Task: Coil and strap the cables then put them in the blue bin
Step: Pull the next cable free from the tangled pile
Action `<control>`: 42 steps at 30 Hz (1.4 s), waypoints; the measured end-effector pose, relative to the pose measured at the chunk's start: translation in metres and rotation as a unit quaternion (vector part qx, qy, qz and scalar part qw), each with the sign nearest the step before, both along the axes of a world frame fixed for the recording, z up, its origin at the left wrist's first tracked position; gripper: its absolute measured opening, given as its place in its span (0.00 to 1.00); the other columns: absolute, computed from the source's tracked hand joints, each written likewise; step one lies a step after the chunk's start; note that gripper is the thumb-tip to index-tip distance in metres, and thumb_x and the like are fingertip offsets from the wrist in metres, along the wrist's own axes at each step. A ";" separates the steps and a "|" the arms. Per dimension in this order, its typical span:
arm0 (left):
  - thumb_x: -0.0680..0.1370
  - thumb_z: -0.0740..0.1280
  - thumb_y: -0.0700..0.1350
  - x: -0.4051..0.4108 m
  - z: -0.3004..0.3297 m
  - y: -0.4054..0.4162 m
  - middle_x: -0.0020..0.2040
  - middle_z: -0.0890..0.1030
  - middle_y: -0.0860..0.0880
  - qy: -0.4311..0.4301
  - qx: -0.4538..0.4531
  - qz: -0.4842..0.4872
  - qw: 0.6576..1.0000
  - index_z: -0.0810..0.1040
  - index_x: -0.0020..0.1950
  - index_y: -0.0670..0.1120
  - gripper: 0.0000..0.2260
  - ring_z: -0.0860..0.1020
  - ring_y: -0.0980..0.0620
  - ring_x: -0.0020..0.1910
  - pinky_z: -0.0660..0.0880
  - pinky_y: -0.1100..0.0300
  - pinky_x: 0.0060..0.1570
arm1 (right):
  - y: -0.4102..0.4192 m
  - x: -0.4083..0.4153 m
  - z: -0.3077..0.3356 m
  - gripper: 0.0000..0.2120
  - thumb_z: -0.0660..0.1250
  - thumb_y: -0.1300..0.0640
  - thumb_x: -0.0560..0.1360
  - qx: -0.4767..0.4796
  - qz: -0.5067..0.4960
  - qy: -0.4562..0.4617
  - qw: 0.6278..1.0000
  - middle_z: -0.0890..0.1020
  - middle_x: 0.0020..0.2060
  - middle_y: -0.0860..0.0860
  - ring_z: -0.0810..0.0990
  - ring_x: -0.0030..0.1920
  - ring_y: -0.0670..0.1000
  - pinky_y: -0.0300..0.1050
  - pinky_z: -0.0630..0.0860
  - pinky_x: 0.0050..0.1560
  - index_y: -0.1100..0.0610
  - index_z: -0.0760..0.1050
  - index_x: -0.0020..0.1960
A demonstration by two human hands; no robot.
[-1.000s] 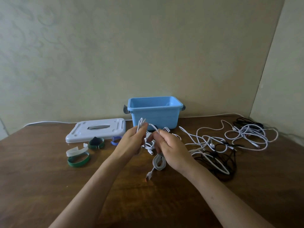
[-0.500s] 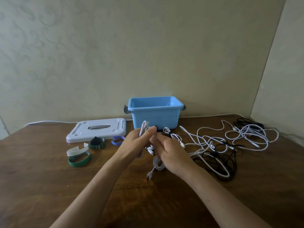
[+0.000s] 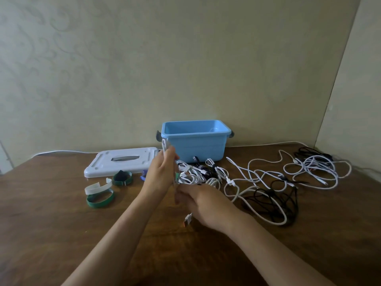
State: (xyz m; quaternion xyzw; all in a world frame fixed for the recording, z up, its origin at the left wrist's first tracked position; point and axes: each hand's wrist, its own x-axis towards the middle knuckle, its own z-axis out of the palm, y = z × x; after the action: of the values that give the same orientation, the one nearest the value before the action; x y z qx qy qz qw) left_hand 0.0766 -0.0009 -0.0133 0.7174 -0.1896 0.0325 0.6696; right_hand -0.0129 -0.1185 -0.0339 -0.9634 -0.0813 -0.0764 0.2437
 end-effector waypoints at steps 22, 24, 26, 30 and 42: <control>0.83 0.54 0.60 -0.016 0.011 -0.001 0.26 0.73 0.54 -0.124 0.199 -0.065 0.970 0.76 0.37 0.44 0.25 0.69 0.59 0.23 0.68 0.59 0.28 | -0.042 0.006 0.013 0.18 0.58 0.40 0.83 0.023 -0.166 -0.116 0.979 0.78 0.33 0.45 0.77 0.36 0.45 0.41 0.65 0.33 0.49 0.78 0.43; 0.83 0.54 0.58 -0.018 0.006 -0.006 0.27 0.74 0.54 -0.156 0.232 -0.061 0.958 0.78 0.40 0.44 0.24 0.70 0.58 0.26 0.70 0.56 0.33 | -0.041 0.008 0.010 0.19 0.57 0.41 0.83 0.048 -0.170 -0.130 0.976 0.82 0.37 0.46 0.79 0.39 0.46 0.44 0.72 0.37 0.50 0.81 0.47; 0.84 0.54 0.57 -0.020 0.005 -0.009 0.25 0.74 0.55 -0.150 0.224 -0.079 0.960 0.78 0.42 0.42 0.23 0.70 0.60 0.25 0.69 0.60 0.31 | -0.044 0.010 0.009 0.19 0.57 0.42 0.84 0.065 -0.177 -0.137 0.972 0.83 0.38 0.46 0.79 0.39 0.45 0.42 0.73 0.38 0.51 0.82 0.49; 0.83 0.55 0.57 -0.025 0.008 -0.011 0.24 0.74 0.60 -0.159 0.213 -0.100 0.959 0.76 0.40 0.45 0.21 0.71 0.61 0.24 0.66 0.68 0.27 | -0.047 0.011 0.009 0.18 0.56 0.44 0.85 0.085 -0.186 -0.148 0.968 0.76 0.32 0.42 0.74 0.34 0.41 0.33 0.61 0.30 0.51 0.77 0.43; 0.83 0.59 0.56 -0.027 0.003 -0.014 0.34 0.77 0.48 -0.155 0.323 -0.220 0.907 0.77 0.45 0.43 0.18 0.71 0.58 0.31 0.70 0.57 0.37 | -0.050 0.012 0.009 0.16 0.60 0.45 0.84 0.188 -0.169 -0.174 0.952 0.83 0.40 0.47 0.80 0.42 0.45 0.46 0.77 0.43 0.53 0.81 0.50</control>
State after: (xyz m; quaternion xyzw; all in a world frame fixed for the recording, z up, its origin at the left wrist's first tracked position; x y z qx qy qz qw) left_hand 0.0500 -0.0145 -0.0102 0.8208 -0.4439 -0.0676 0.3531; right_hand -0.0014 -0.1681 -0.0247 -0.8715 0.0576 -0.2973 0.3857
